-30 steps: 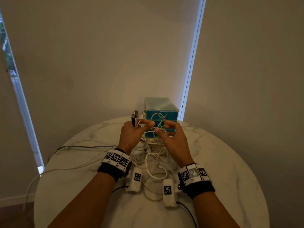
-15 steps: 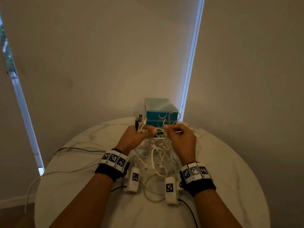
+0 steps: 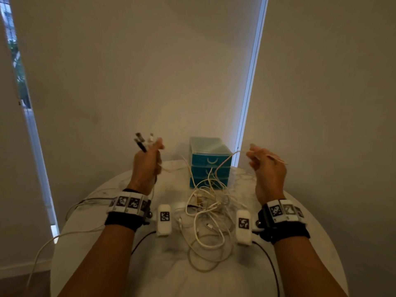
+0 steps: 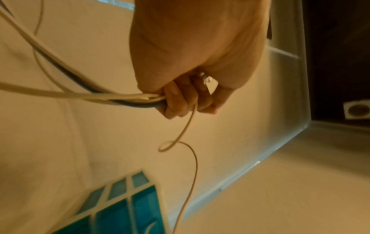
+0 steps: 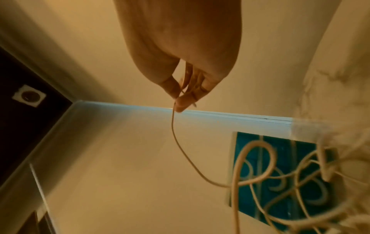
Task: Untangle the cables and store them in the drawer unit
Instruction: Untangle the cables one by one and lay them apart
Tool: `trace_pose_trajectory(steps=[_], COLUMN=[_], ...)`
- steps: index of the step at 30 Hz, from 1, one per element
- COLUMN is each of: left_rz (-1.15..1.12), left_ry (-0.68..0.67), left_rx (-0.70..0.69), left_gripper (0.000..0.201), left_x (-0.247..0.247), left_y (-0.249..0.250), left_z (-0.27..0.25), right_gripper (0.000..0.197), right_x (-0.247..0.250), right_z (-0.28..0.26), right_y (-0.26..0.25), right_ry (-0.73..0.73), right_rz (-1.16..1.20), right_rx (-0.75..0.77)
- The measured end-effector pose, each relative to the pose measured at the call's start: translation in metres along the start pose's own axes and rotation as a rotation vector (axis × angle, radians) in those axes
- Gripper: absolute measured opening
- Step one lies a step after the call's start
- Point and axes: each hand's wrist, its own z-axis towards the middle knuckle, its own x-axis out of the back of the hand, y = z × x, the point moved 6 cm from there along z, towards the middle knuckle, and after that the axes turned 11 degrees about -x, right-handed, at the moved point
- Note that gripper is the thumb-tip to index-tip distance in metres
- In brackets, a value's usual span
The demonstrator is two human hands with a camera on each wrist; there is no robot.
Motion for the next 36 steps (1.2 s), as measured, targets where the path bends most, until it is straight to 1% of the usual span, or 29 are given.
trace_pose_trajectory(steps=[2,4,6,8,9,10,11,12,13,14,15,16,17,18,19,20,21,22,24,26,29,30,31,32,33,35,36], left_rz=[-0.130,-0.176,-0.203,-0.212,-0.200,-0.172,-0.134,-0.093,-0.055,-0.020,0.013,0.056,0.112,0.176,0.245,0.324,0.417,0.520,0.716,0.860,0.945,0.959,0.976,0.991,1.001,1.024,1.035], left_ry=[0.090,0.149,0.178,0.184,0.186,0.190,0.196,0.201,0.203,0.201,0.190,0.170,0.139,0.090,0.021,-0.069,-0.176,-0.298,-0.548,-0.712,-0.829,-0.864,-0.900,-0.933,-0.955,-0.988,-1.001], left_rx=[-0.036,-0.097,-0.170,-0.244,-0.282,-0.317,-0.346,-0.364,-0.377,-0.387,-0.395,-0.398,-0.397,-0.389,-0.372,-0.339,-0.298,-0.259,-0.192,-0.175,-0.177,-0.187,-0.200,-0.210,-0.218,-0.228,-0.238], left_gripper=[0.029,0.030,0.032,0.033,0.034,0.034,0.034,0.034,0.034,0.034,0.033,0.033,0.033,0.033,0.034,0.035,0.036,0.035,0.032,0.030,0.025,0.024,0.028,0.031,0.031,0.027,0.030], left_x=[0.013,0.021,0.025,0.024,0.023,0.023,0.023,0.024,0.026,0.028,0.031,0.033,0.036,0.037,0.034,0.029,0.020,0.011,-0.012,-0.029,-0.046,-0.052,-0.056,-0.060,-0.062,-0.066,-0.067], left_y=[0.024,0.045,0.062,0.080,0.089,0.098,0.105,0.112,0.117,0.123,0.126,0.125,0.122,0.117,0.109,0.101,0.090,0.080,0.057,0.042,0.028,0.026,0.024,0.021,0.019,0.015,0.014], left_z=[0.009,0.015,0.019,0.019,0.018,0.018,0.018,0.017,0.017,0.016,0.016,0.017,0.018,0.019,0.021,0.020,0.018,0.015,0.001,-0.014,-0.026,-0.030,-0.034,-0.038,-0.041,-0.047,-0.049], right_gripper=[0.023,0.024,0.023,0.022,0.022,0.020,0.017,0.016,0.024,0.041,0.052,0.051,0.040,0.028,0.020,0.016,0.014,0.013,0.022,0.037,0.067,0.075,0.078,0.077,0.070,0.045,0.036], right_x=[0.010,0.020,0.026,0.013,-0.007,-0.039,-0.082,-0.130,-0.172,-0.194,-0.202,-0.201,-0.193,-0.181,-0.170,-0.161,-0.152,-0.145,-0.137,-0.135,-0.132,-0.131,-0.129,-0.126,-0.123,-0.120,-0.118], right_z=[0.006,0.004,-0.003,-0.007,-0.008,-0.006,-0.006,-0.011,-0.022,-0.034,-0.041,-0.045,-0.045,-0.046,-0.050,-0.055,-0.059,-0.062,-0.067,-0.065,-0.063,-0.062,-0.061,-0.058,-0.056,-0.052,-0.049], right_y=[-0.021,-0.040,-0.057,-0.062,-0.061,-0.055,-0.049,-0.035,-0.007,0.021,0.038,0.044,0.047,0.051,0.056,0.062,0.062,0.058,0.048,0.041,0.042,0.044,0.045,0.046,0.046,0.045,0.046], right_ry=[0.080,0.190,0.303,0.372,0.360,0.297,0.151,-0.087,-0.352,-0.535,-0.623,-0.608,-0.562,-0.540,-0.559,-0.582,-0.585,-0.579,-0.566,-0.561,-0.572,-0.570,-0.559,-0.540,-0.518,-0.465,-0.440], right_rz=[0.139,0.289,0.480,0.624,0.643,0.565,0.336,0.004,-0.313,-0.530,-0.633,-0.659,-0.650,-0.583,-0.486,-0.428,-0.410,-0.433,-0.444,-0.457,-0.602,-0.650,-0.684,-0.694,-0.700,-0.726,-0.728], right_rx=[0.069,0.156,0.237,0.297,0.312,0.305,0.274,0.200,0.073,-0.049,-0.088,-0.053,-0.003,-0.016,-0.084,-0.136,-0.142,-0.104,-0.041,-0.035,-0.046,-0.047,-0.033,-0.006,0.036,0.154,0.201])
